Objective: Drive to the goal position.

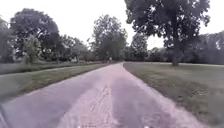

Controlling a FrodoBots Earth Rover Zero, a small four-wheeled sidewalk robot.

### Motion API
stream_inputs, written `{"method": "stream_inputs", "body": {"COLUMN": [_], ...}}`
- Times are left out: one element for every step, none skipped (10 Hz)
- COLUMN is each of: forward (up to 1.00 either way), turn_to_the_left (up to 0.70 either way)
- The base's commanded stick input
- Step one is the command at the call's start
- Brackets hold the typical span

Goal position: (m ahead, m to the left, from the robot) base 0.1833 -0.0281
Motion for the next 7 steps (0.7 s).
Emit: {"method": "stream_inputs", "body": {"forward": [0.7,0.7,0.66,0.53,0.41,0.29,0.17], "turn_to_the_left": [-0.04,-0.02,0.0,0.0,0.0,0.0,0.0]}}
